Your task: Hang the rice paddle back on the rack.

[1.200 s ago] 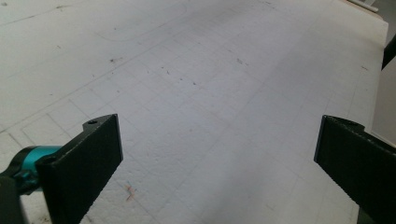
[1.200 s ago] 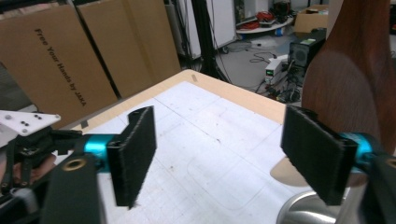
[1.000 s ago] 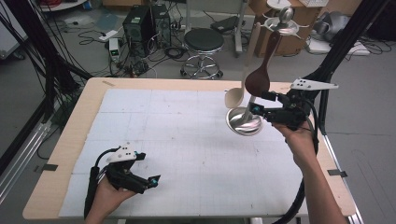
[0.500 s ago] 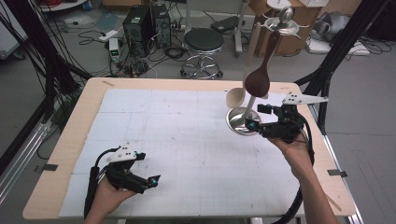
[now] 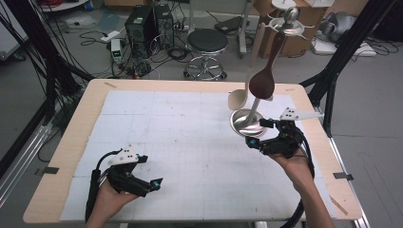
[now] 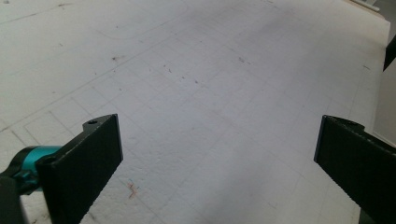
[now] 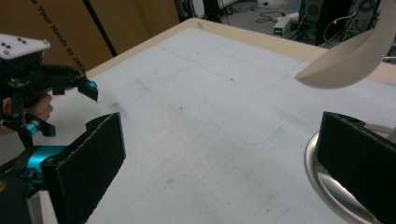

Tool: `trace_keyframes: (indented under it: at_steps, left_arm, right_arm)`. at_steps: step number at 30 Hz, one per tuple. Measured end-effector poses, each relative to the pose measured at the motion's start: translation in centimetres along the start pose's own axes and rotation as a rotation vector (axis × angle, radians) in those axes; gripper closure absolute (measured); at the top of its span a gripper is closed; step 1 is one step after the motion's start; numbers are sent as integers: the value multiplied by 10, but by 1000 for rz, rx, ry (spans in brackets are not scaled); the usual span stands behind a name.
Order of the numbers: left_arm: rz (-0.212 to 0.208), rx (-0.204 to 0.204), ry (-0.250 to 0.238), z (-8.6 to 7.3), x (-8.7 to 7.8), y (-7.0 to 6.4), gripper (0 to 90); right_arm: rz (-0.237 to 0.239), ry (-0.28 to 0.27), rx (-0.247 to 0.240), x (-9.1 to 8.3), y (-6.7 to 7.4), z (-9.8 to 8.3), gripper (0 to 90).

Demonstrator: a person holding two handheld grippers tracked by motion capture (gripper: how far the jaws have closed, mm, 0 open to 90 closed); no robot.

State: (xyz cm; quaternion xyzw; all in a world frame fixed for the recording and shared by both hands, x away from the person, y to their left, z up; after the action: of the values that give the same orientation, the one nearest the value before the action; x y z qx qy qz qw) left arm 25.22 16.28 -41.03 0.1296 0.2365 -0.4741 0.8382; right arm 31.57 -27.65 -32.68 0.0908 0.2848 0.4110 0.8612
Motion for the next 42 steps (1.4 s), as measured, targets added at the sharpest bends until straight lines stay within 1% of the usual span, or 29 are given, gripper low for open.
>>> trace_keyframes:
  at_steps: [3,7,11,16,18,21,23,25,26,28,30,32,34,36,41,42]
  left_arm:
    - [4,-6,-2,0,-1,0,17]
    - [4,-1,-2,-1,-2,1,16]
    - [5,-4,-2,-1,-2,2,16]
    - [9,-10,1,-2,-1,1,16]
    - [5,-4,5,-2,-1,2,16]
    - [5,-9,4,-3,0,1,16]
    - [2,-3,10,-3,0,2,16]
    - [6,-11,6,-4,0,2,16]
    - [6,-5,9,-4,-1,2,16]
    - [5,-5,8,-4,-1,2,17]
    - [8,-16,4,-4,-1,2,16]
    - [9,-14,3,-5,-2,3,17]
    - [11,-15,4,-5,-2,3,16]
    - [10,-18,3,-5,-2,3,16]
    - [14,-20,4,-6,-2,3,16]
    - [13,-18,5,-6,-2,3,17]
  right_arm:
    - [3,8,-3,2,1,-6,9]
    - [5,19,-3,3,1,-15,9]
    - [6,15,8,3,0,-25,9]
    - [-2,24,20,1,-3,-37,9]
    - [-5,29,25,0,-4,-42,9]
    - [-10,29,34,-2,-6,-50,9]
    - [-10,26,42,-3,-7,-55,9]
    - [-13,22,49,-4,-9,-59,9]
    - [-15,21,55,-5,-9,-61,9]
    - [-22,20,55,-7,-11,-65,9]
    - [-26,14,61,-9,-12,-69,9]
    - [-34,11,60,-10,-13,-73,9]
    - [-40,17,67,-10,-14,-77,9]
    - [-52,26,62,-10,-14,-82,9]
    - [-53,43,65,-7,-15,-94,9]
    - [-50,46,74,-7,-15,-96,9]
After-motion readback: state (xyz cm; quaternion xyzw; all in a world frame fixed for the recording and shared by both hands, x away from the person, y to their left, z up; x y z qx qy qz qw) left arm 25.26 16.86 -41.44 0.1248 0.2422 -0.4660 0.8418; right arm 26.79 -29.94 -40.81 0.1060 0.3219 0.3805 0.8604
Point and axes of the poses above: each handheld gripper's, and its own axes: x roughly forward along the jaws, z roughly out of its top, y roughly to its left, the point moved 1 cm from there along x, roughly forward along the jaws, and after that the axes turned 12 degrees about x, right-handed, at the moved point
